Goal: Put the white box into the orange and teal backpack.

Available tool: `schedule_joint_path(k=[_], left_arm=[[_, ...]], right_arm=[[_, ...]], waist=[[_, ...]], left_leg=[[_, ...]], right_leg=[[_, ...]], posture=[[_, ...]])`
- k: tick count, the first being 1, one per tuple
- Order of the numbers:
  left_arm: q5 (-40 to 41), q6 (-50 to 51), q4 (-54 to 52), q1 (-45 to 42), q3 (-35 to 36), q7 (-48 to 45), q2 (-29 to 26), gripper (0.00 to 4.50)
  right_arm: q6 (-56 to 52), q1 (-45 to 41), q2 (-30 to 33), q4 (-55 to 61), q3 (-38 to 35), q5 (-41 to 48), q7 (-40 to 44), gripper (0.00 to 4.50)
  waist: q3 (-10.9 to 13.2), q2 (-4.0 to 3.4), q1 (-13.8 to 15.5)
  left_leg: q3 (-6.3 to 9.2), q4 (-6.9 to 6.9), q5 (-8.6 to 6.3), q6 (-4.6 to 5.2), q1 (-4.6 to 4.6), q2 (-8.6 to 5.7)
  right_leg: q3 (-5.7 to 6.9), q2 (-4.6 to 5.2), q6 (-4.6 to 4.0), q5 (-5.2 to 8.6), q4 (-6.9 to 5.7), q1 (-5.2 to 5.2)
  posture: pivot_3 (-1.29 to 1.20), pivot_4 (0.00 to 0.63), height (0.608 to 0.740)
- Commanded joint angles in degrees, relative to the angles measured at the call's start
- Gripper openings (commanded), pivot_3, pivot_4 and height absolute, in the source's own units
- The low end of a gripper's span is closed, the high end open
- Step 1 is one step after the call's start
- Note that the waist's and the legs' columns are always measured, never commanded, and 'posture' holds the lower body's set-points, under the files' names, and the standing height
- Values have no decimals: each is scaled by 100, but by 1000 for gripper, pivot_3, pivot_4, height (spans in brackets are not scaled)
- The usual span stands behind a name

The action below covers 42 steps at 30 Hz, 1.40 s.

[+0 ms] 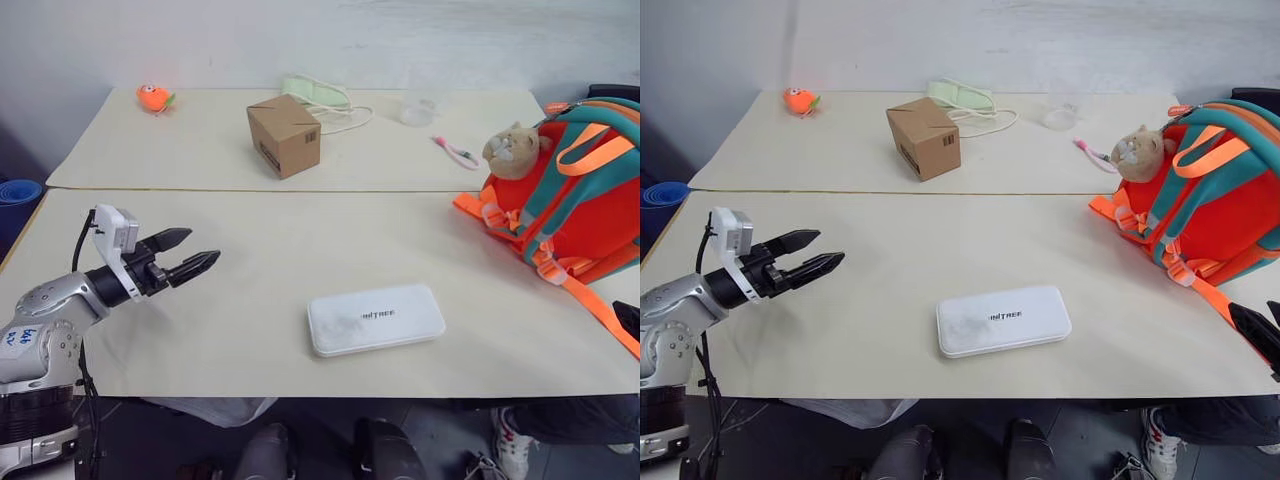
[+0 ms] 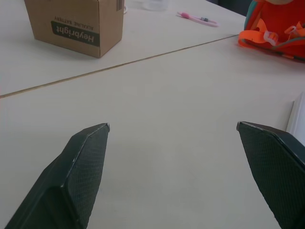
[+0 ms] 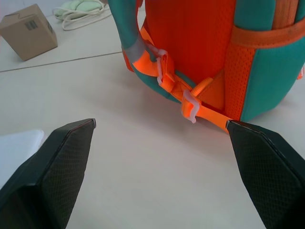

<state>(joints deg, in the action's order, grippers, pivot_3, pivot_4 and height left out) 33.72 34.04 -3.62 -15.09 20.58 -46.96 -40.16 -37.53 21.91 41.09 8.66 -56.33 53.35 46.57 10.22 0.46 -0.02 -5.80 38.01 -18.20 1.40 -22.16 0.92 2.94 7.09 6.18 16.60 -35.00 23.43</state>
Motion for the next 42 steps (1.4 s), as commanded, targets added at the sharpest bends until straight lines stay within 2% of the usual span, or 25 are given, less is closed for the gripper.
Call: schedule_joint_path(k=[1,9,15,16,17,20,24,28,30,32,35,42], left_arm=[[-28,-110,-119,-48,-55,-30,-60,4500],[-40,-80,-183,-16,-225,-96,-166,4500],[-162,-230,-724,192,-858,-759,-452,4500],[-207,-268,-835,283,-1004,-911,-533,4113],[-262,-346,-917,396,-1145,-1079,-611,3947],[-543,-697,-990,531,-1625,-1571,-838,3062],[-998,-1156,-603,154,-2375,-1879,-622,1786],[-1070,-1171,-553,-125,-2772,-2077,-416,536],[-1169,-1165,-475,-258,-3035,-2213,-340,16],[-1350,-1232,-341,-373,-3269,-2281,-260,16],[-1414,-1183,95,-744,-3390,-2014,272,16],[-1581,-1184,673,-1093,-3295,-1776,732,16]], right_arm=[[87,35,-37,110,-51,-9,-53,4490],[96,-90,60,246,70,-103,-186,4490],[83,-290,418,759,891,-431,16,4490],[74,-311,469,853,1060,-504,56,4109],[109,-328,506,913,1236,-599,105,3914],[237,-607,642,975,1913,-906,251,2929],[512,-1362,649,701,3180,-1578,344,1520],[729,-1812,611,319,3724,-1959,426,152],[905,-1961,673,181,4094,-2246,589,0],[1049,-2017,671,153,4395,-2510,657,0],[875,-2005,482,487,4660,-2449,607,0],[649,-1824,274,986,4576,-2455,147,0]], waist=[[0,0,0],[0,0,-2],[0,-1,-14],[0,-2,-16],[0,-2,-16],[0,-2,-10],[0,-1,-5],[1,-3,17],[1,-3,12],[1,-3,6],[2,-1,24],[4,3,33]], left_leg=[[-1,0,0,0,0,-1],[-3,-2,11,18,0,-2],[-5,-2,9,15,0,-2],[-5,-2,9,13,1,-2],[-6,-3,9,13,1,-2],[-4,-8,12,14,1,0],[-6,-3,9,17,-2,-5],[1,-5,22,27,-8,-8],[0,-3,22,28,-19,-10],[-7,0,21,30,-19,-11],[-21,7,23,35,-15,-11],[-17,28,27,45,-14,-14]], right_leg=[[0,0,0,0,0,0],[-1,-1,1,-1,0,0],[-4,0,1,-1,0,2],[-4,0,1,-1,0,1],[-6,0,1,-1,0,3],[-2,-2,-4,2,2,5],[-1,5,-5,-1,3,5],[8,8,-8,-4,5,6],[13,7,-6,-5,8,13],[24,7,-4,-6,11,11],[74,3,1,-9,4,10],[79,6,17,-18,-6,1]], posture=[[0,150,740],[0,150,740],[0,150,740],[0,150,740],[0,150,740],[0,150,740],[0,150,740],[0,150,740],[0,150,740],[0,150,740],[0,150,740],[0,150,740]])
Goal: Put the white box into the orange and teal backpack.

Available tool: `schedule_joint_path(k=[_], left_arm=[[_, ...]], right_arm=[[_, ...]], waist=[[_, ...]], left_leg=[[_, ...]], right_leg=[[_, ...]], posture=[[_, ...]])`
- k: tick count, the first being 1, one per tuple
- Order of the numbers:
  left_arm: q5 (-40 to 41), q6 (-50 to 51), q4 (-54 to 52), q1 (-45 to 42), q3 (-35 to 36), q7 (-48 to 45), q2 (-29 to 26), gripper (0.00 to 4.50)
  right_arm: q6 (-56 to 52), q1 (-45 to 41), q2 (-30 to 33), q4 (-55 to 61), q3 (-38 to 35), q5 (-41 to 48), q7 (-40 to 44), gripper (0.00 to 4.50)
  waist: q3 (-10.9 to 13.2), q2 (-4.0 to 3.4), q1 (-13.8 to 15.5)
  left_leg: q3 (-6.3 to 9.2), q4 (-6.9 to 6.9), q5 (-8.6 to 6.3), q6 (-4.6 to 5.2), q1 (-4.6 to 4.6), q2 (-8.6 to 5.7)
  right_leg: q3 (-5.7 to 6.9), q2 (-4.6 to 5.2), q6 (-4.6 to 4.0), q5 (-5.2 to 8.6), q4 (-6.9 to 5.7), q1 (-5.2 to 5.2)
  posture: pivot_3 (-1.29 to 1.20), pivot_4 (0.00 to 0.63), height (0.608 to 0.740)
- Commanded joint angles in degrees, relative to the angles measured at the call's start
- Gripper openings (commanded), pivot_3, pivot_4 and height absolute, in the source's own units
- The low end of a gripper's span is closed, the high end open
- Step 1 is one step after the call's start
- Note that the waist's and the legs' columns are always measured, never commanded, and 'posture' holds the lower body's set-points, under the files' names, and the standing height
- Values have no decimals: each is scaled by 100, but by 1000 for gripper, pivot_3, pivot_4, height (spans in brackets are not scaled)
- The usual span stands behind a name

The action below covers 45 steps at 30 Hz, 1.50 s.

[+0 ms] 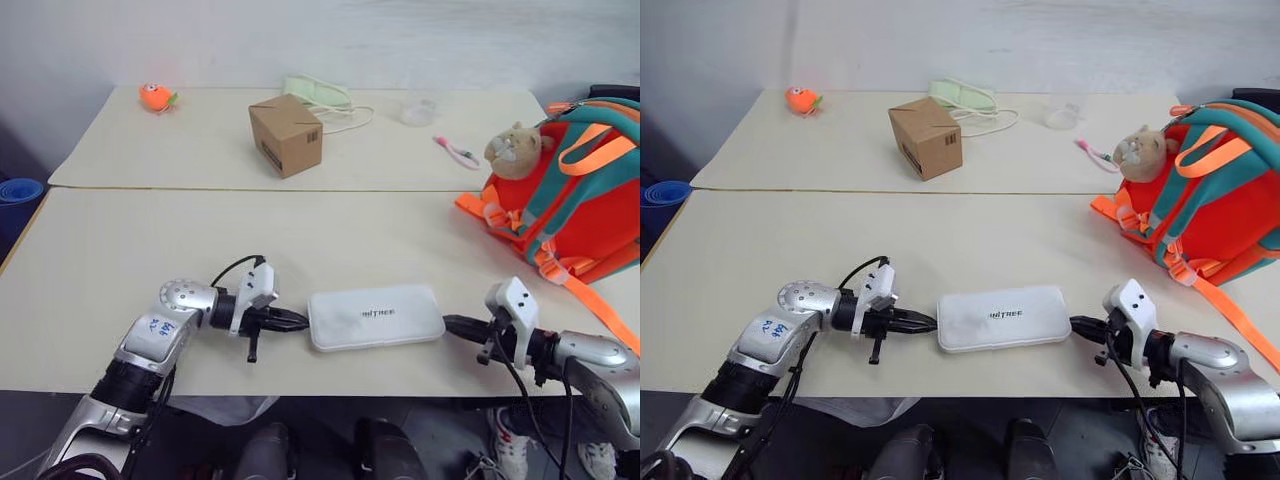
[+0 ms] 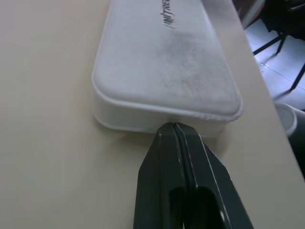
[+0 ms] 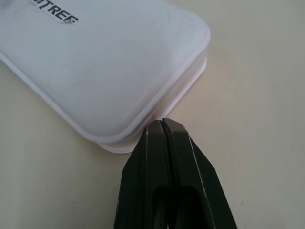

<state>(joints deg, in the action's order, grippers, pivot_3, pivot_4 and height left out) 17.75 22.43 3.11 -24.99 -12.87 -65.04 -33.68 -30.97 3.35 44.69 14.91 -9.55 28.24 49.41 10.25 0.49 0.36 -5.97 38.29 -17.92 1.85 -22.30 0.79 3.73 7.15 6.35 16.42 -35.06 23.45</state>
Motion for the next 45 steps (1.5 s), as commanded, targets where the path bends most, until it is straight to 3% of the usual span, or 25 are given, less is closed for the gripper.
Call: schedule_joint_path(k=[1,3,6,10,13,17,23,30,34,38,40,45], left_arm=[[30,47,12,-104,72,17,76,16],[195,512,88,-117,223,-93,-109,16],[512,1476,261,-246,421,-247,-380,607],[1167,3360,615,-614,578,-454,-663,1868],[1340,4013,601,-708,500,-459,-748,2803],[1511,4985,716,-985,564,114,-318,3955],[1314,5319,734,-1078,246,868,504,3955],[1661,5842,933,-1068,1270,1642,1405,3955],[1753,6000,1043,-1103,1748,1979,1621,2725],[1920,6080,1076,-1150,2132,2096,1592,1658],[2148,6187,895,-1108,2332,2042,1466,1323],[2548,6451,536,-1045,2863,2121,1228,1278]], right_arm=[[-11,46,-101,383,-116,19,-202,0],[29,56,-141,329,-164,-72,-354,0],[120,27,-182,177,-221,-140,-439,0],[280,-43,-211,-23,-223,-225,-420,0],[358,-69,-242,-102,-223,-247,-405,0],[463,-109,-299,-160,-136,-277,-372,0],[450,-272,-538,1,109,-312,-461,0],[247,-274,-839,357,195,-268,-727,0],[218,-36,-894,513,-15,-290,-894,0],[108,327,-840,574,-884,20,-1056,0],[-109,313,-811,556,-1676,366,-1294,597],[-545,197,-621,567,-2721,763,-1718,2311]], waist=[[0,0,-9],[0,0,-14],[0,0,-37],[0,0,-38],[0,0,-29],[0,0,-10],[-2,-2,43],[-7,-7,112],[-7,-6,107],[-3,1,98],[-3,1,82],[-2,2,-12]], left_leg=[[0,-1,0,0,0,0],[1,-3,0,-2,0,1],[1,-4,1,-4,0,1],[2,-1,1,-3,-1,1],[4,1,1,-2,-2,1],[5,2,2,-3,-2,2],[7,30,2,-2,2,1],[16,53,-1,-3,1,0],[21,57,-4,-7,-1,0],[27,57,-5,-9,-10,1],[22,59,-6,-9,-8,1],[23,47,-10,-25,0,13]], right_leg=[[-1,1,0,0,0,1],[1,1,0,0,0,2],[2,-2,0,0,-2,3],[4,-23,-1,0,-4,2],[-1,-40,0,1,-4,0],[-3,-41,-1,1,-24,-2],[-7,-40,-1,1,-28,-8],[-13,-32,-1,1,-33,-14],[-15,-27,-1,1,-35,-14],[-10,-30,-1,1,-33,-11],[-9,-32,-1,1,-33,-12],[-12,-8,-15,8,-44,-6]], posture=[[0,150,740],[0,150,740],[0,150,740],[0,150,740],[0,150,740],[0,150,740],[0,150,740],[0,150,740],[0,150,740],[0,150,740],[0,150,740],[0,150,740]])
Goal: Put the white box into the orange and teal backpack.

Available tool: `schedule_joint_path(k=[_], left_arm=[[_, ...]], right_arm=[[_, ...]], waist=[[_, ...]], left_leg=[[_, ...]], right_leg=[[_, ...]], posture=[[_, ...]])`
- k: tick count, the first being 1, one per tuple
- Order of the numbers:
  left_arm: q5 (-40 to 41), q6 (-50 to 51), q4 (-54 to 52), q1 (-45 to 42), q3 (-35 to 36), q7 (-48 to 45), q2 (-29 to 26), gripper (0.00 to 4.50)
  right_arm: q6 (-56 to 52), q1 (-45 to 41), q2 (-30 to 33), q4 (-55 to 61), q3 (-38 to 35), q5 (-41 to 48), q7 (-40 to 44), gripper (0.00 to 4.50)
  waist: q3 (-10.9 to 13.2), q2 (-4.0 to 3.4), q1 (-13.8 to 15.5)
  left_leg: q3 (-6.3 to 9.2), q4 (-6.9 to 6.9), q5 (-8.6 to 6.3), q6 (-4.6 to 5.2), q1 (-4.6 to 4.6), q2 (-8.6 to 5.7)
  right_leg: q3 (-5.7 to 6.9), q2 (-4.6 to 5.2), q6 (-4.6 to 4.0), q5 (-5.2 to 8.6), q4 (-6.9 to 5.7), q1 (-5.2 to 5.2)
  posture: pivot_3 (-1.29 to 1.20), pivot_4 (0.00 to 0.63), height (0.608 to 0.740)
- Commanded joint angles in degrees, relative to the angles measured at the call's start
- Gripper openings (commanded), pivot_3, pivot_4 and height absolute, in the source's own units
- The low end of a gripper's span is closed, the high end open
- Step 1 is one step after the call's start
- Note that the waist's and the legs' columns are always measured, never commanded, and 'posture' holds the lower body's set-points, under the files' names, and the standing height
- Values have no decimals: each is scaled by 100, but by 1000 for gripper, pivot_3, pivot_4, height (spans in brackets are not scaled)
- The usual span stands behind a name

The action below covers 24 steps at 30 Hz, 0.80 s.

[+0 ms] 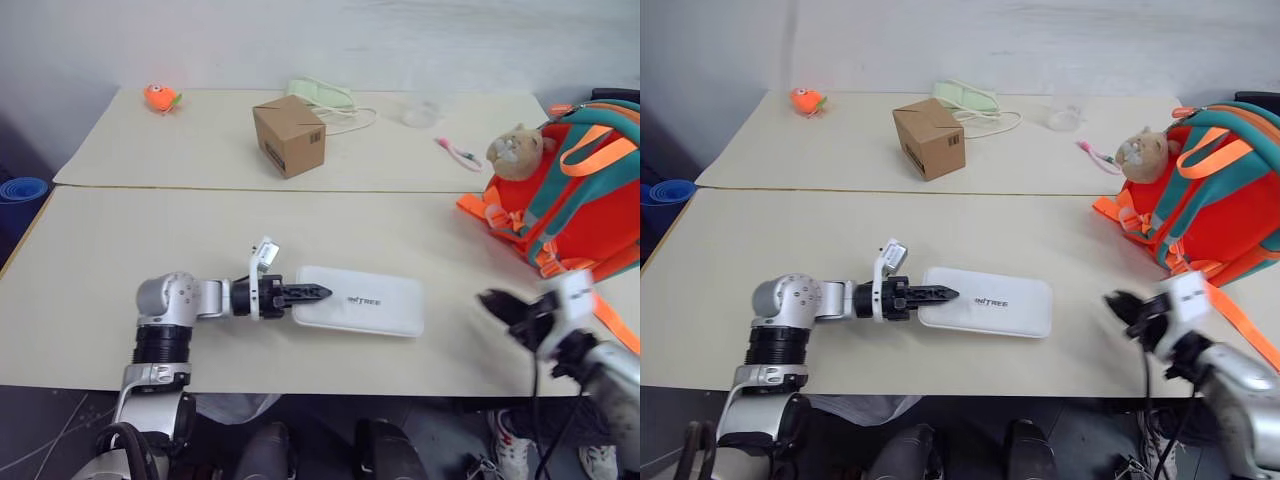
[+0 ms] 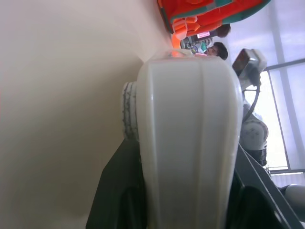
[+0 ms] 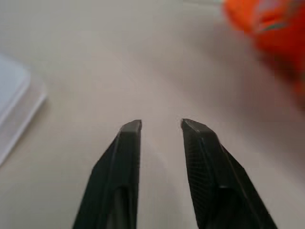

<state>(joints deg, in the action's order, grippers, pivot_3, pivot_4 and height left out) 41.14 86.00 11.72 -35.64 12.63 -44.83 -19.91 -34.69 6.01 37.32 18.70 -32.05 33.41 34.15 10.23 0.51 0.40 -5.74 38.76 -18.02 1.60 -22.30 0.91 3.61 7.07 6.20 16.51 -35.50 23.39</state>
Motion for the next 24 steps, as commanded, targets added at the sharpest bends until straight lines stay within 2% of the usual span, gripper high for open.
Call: schedule_joint_path(k=[1,4,6,7,13,17,20,24], left_arm=[[297,156,-436,57,450,113,-214,1278],[490,306,-587,101,794,172,-290,1278],[593,358,-708,141,887,173,-331,1278],[631,368,-783,173,892,150,-377,1278],[919,327,-734,-88,1203,111,-509,1278],[927,77,-394,-452,1420,180,-629,1278],[940,-95,-255,-593,1520,203,-708,1278],[1095,-443,-250,-832,1801,158,-876,1278]], right_arm=[[-284,-234,148,46,-741,354,-390,2719],[-410,-741,184,-351,-1026,497,-744,3684],[-422,-1174,173,-548,-772,410,-887,4359],[-392,-1437,148,-695,-611,353,-954,4500],[-192,-3048,-264,-1895,487,-21,-1116,4500],[435,-3741,-402,-2731,856,-482,-1147,4500],[722,-3958,-413,-3084,904,-576,-1084,3889],[786,-3784,-316,-2798,1001,-511,-630,2540]], waist=[[0,0,-23],[0,0,-54],[0,0,-54],[1,0,-62],[1,1,-85],[2,1,-46],[2,1,-58],[5,7,-67]], left_leg=[[3,-6,2,-4,0,0],[-4,-20,6,-8,3,-2],[-6,-20,7,-7,3,-2],[-6,-22,7,-7,3,-2],[-19,-24,10,-12,4,0],[-15,-28,22,-15,-8,-1],[-23,-32,23,-9,-9,-8],[-28,-45,23,-9,-10,-4]], right_leg=[[0,0,-3,2,-1,2],[0,-3,-5,3,-3,8],[7,-4,-5,3,-3,10],[7,-4,-5,3,-2,9],[-1,-38,-4,2,-6,20],[4,-45,-4,2,-17,26],[-1,-42,3,-1,-10,24],[1,-44,4,-2,-3,27]], posture=[[0,150,740],[0,150,740],[0,150,740],[0,150,740],[0,150,740],[0,150,740],[0,150,740],[0,150,740]])
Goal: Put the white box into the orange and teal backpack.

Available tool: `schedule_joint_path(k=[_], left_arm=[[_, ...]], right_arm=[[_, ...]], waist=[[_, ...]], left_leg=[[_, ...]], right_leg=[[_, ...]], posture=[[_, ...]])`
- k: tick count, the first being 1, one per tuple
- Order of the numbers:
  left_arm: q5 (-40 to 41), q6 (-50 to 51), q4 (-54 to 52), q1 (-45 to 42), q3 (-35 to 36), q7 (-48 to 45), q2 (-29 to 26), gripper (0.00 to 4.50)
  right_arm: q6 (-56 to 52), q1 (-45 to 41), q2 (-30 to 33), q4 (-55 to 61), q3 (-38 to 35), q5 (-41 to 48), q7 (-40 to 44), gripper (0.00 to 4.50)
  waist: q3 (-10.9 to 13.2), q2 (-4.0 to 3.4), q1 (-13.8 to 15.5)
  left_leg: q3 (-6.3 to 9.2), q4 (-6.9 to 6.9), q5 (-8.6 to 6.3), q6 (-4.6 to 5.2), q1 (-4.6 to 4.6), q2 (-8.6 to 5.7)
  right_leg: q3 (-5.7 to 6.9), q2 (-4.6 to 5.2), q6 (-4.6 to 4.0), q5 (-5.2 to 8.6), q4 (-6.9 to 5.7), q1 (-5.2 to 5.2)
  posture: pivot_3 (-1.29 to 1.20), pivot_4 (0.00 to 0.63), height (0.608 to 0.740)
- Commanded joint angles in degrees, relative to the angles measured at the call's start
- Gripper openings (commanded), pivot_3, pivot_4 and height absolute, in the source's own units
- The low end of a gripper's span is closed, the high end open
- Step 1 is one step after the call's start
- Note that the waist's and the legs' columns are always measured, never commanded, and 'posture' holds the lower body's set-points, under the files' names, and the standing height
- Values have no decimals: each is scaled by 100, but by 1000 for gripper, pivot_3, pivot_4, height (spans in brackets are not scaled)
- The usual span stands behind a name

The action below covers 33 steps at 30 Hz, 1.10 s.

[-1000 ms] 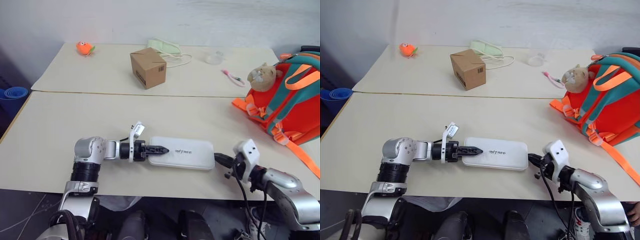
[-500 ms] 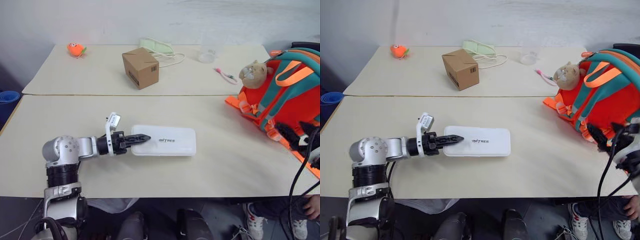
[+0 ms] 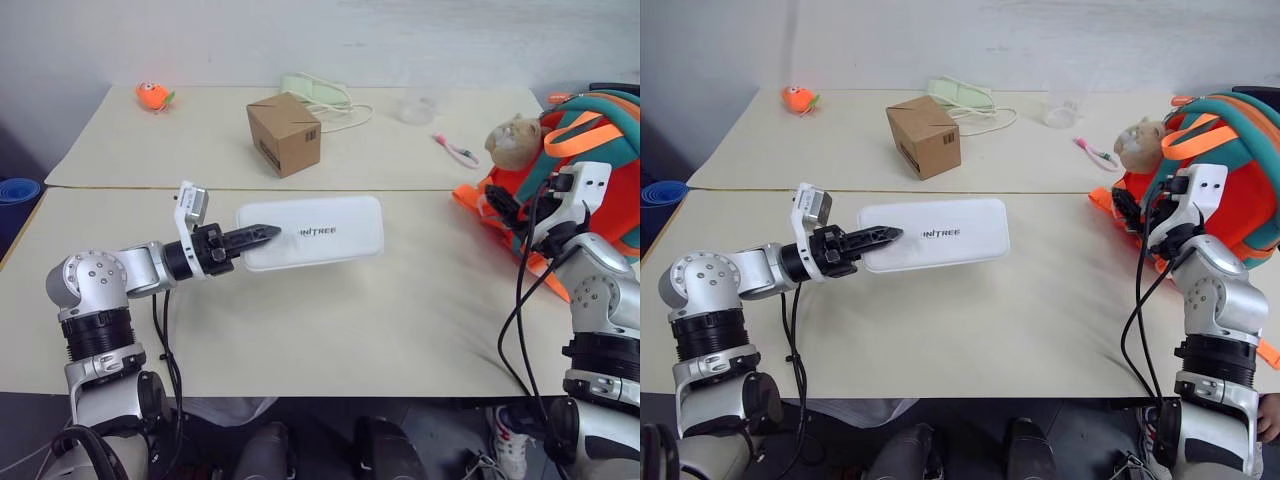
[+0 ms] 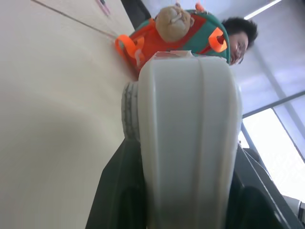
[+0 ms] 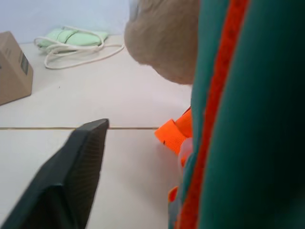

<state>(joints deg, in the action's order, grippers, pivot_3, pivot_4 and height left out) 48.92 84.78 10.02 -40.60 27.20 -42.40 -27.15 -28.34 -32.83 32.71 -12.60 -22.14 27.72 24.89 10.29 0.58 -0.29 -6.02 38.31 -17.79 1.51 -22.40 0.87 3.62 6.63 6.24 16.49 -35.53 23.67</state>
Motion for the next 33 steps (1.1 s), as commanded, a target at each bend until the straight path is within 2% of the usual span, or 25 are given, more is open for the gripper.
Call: schedule_joint_path(k=[1,6,7,8,11,12,16,21,24,28,31,33], left_arm=[[325,-428,-40,-396,395,-76,-191,1278],[270,-903,419,-829,487,-77,-395,1278],[261,-1053,467,-911,457,-157,-421,1278],[242,-1244,479,-977,404,-261,-438,1278],[121,-1826,452,-1098,161,-523,-439,1278],[-114,-2333,410,-1089,-21,-633,-430,1278],[-355,-3310,538,-1309,-390,-1038,-326,1278],[-324,-3574,419,-1307,-900,-1552,-159,1278],[-191,-3468,204,-1192,-1211,-1977,-131,1278],[-189,-3461,-39,-1008,-1581,-2560,-277,1278],[-392,-3682,45,-988,-1803,-2882,-423,1278],[-946,-4341,282,-1079,-2120,-2900,-421,1278]], right_arm=[[173,160,170,432,17,61,381,2165],[1,487,256,1137,48,399,969,441],[-125,598,293,1420,59,605,1193,160],[-304,724,356,1718,68,835,1409,72],[-817,1151,672,2482,132,1342,1912,72],[-956,1371,830,2797,127,1537,2142,72],[-2140,2454,1689,4168,-640,3469,3076,72],[-2754,3421,2316,4735,-1496,4655,3378,72],[-2860,3705,2433,4750,-1791,4959,3290,72],[-2752,3804,2486,4543,-1845,4642,3054,72],[-2742,3721,2473,4309,-1814,4643,2870,72],[-2702,3685,2479,4223,-1777,4582,2862,72]], waist=[[1,1,2],[0,1,-2],[0,1,-3],[1,1,1],[1,1,16],[1,1,21],[6,7,86],[25,42,109],[32,52,125],[32,53,129],[32,53,133],[32,53,152]], left_leg=[[0,-1,0,-1,0,1],[-3,-1,5,-8,6,4],[-4,-3,5,-8,7,3],[-5,-4,5,-8,8,4],[-4,-11,4,-10,3,5],[-4,-13,3,-11,4,6],[-3,-15,2,-8,1,4],[-4,-9,-2,3,10,5],[-4,-4,-10,16,14,2],[-3,-5,-10,15,13,2],[-3,-5,-9,13,11,4],[-4,-3,-9,14,11,2]], right_leg=[[1,-1,0,0,0,1],[-1,-5,0,0,-5,1],[-2,-4,0,0,-6,0],[-2,-6,0,0,-6,1],[1,-7,0,0,-2,5],[5,-8,0,0,1,5],[10,-8,0,0,11,3],[9,-6,2,-2,13,-11],[7,4,7,-5,33,-17],[5,6,7,-7,39,-16],[5,3,6,-7,41,-13],[6,3,6,-7,41,-14]], posture=[[0,150,740],[0,150,740],[0,150,740],[0,150,740],[0,150,740],[0,150,740],[0,150,740],[0,150,740],[0,150,740],[0,150,740],[0,150,740],[0,150,740]])
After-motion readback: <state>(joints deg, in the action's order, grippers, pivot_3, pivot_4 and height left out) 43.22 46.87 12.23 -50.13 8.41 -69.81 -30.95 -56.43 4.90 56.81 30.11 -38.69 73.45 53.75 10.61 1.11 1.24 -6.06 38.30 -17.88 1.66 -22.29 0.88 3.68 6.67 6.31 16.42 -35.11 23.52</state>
